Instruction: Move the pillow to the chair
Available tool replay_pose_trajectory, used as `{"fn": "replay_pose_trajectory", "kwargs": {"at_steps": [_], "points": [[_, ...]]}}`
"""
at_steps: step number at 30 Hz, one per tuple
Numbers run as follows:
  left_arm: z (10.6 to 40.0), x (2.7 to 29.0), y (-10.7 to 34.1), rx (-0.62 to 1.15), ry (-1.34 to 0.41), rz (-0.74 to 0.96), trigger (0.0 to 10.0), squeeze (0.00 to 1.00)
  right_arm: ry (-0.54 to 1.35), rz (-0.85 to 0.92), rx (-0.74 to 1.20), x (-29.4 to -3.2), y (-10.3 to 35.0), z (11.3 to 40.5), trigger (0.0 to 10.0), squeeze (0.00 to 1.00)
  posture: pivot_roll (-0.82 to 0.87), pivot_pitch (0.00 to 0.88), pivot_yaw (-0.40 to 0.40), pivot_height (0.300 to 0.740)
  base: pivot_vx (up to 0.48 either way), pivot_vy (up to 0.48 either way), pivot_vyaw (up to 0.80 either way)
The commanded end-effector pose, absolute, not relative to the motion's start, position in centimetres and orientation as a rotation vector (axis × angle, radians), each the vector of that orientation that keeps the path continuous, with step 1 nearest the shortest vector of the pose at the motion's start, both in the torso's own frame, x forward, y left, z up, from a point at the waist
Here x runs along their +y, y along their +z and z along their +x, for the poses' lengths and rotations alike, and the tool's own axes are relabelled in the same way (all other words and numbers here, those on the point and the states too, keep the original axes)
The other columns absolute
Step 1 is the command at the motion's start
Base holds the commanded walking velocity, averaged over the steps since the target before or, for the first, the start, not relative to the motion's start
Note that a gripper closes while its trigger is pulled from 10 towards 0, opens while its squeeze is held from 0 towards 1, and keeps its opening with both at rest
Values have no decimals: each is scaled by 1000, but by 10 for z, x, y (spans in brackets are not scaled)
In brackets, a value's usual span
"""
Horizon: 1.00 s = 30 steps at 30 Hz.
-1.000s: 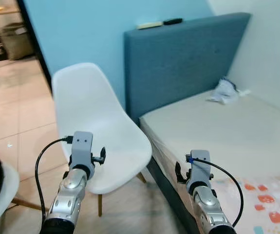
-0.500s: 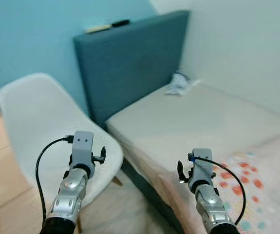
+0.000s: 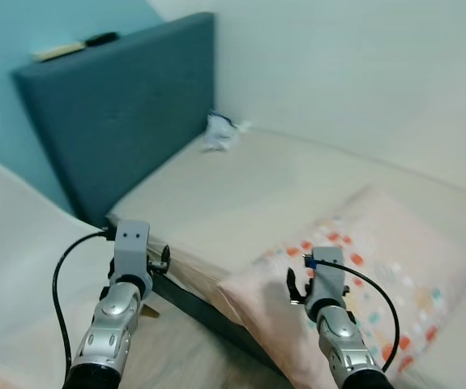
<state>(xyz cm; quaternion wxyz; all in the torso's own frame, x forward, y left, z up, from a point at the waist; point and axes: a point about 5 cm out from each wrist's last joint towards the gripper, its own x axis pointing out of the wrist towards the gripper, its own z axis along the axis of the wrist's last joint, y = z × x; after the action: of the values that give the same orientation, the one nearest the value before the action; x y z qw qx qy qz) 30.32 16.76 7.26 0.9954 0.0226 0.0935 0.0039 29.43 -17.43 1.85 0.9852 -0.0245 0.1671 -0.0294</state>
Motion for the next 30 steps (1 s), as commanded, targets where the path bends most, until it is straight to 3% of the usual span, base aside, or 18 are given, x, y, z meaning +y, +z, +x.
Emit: {"fn": "replay_pose_trajectory", "kwargs": {"at_steps": [1, 30], "points": [[303, 166, 71, 191, 1, 58, 10000, 0, -69, -49, 354, -178, 16, 292, 10000, 0, 37, 54, 24, 740, 0, 0, -800], [304, 164, 71, 194, -10, 65, 10000, 0, -82, -41, 357, -178, 15, 292, 10000, 0, 39, 59, 39, 740, 0, 0, -800]]}}
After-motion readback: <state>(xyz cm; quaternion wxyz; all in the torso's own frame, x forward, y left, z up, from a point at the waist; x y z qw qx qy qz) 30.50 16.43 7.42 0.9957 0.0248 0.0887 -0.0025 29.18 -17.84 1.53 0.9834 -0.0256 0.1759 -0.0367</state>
